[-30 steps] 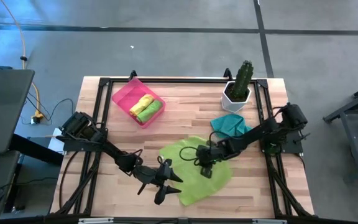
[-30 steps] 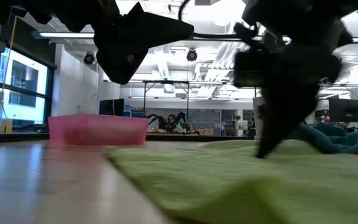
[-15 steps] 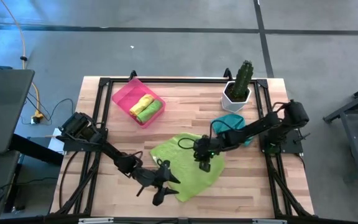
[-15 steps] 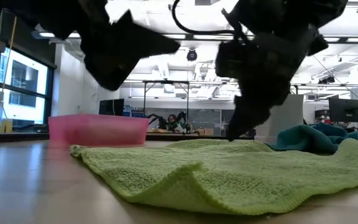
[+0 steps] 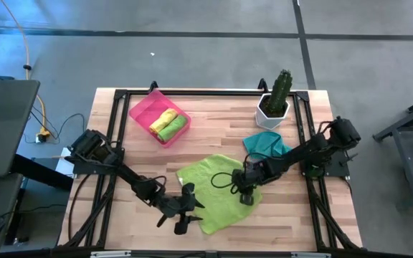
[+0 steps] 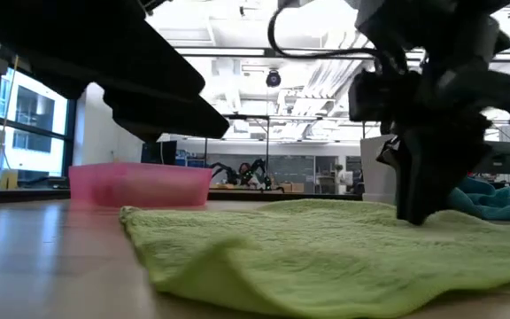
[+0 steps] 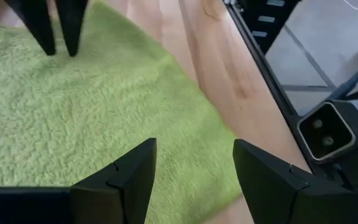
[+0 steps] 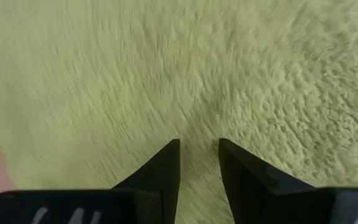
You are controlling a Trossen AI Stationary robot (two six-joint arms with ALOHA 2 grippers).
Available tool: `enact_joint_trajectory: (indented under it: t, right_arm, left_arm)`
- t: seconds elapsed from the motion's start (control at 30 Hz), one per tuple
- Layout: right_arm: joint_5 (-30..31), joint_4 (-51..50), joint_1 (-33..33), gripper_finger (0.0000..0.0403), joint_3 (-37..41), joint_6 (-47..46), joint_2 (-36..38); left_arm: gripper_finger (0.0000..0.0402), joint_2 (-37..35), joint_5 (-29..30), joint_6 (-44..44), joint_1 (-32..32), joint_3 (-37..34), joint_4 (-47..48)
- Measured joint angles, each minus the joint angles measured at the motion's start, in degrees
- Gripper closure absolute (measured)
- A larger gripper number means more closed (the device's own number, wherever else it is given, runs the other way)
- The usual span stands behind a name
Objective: Roll microfiber towels into tight, uniform cylinder then place into a basket
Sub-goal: Roll the light green microfiber cloth
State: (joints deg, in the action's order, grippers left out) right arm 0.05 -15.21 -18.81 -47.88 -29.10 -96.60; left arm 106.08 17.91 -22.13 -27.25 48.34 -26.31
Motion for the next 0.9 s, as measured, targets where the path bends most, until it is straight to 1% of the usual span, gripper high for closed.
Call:
enact_joint_trajectory:
  t: [0.07,0.13,0.27,0.33,0.4,0.6,0.7,0.8,0.9]
  right_arm:
    - [1.24,3.65,-0.79,0.03,0.0,-7.02,-0.21]
    - [1.48,7.31,-1.51,0.03,0.0,-10.82,-0.87]
    - [1.16,15.43,-3.08,0.03,0.0,-10.74,-3.0]
    - [-0.36,16.45,-3.38,0.03,0.0,-6.85,-3.28]
    - [-0.19,16.77,-3.5,0.03,0.0,-2.15,-3.28]
    - [4.95,17.57,-3.5,0.03,0.0,11.59,-4.61]
    - [5.24,22.38,-3.48,0.03,0.0,16.33,-6.03]
    - [2.83,28.09,-3.48,0.03,0.0,21.78,-7.29]
    - [2.54,32.82,-3.5,0.03,-0.05,26.3,-8.32]
  left_arm:
    - [0.02,0.0,0.02,-0.73,0.04,0.0,0.01]
    - [0.02,0.0,0.02,-1.35,0.07,0.0,0.14]
    - [0.02,0.0,-2.1,-3.35,0.03,-0.02,2.05]
    - [0.02,0.0,-3.18,-4.57,-0.09,-0.02,2.1]
    - [0.02,0.0,-3.74,-5.45,-0.37,-0.02,2.13]
    - [0.02,0.0,-3.8,-6.47,-2.01,-0.02,2.09]
    - [0.02,0.0,-3.82,-7.74,-3.16,0.0,2.01]
    - [0.02,0.0,-3.82,-9.33,-4.14,0.0,1.89]
    - [0.02,0.0,-3.82,-11.02,-4.85,0.0,1.62]
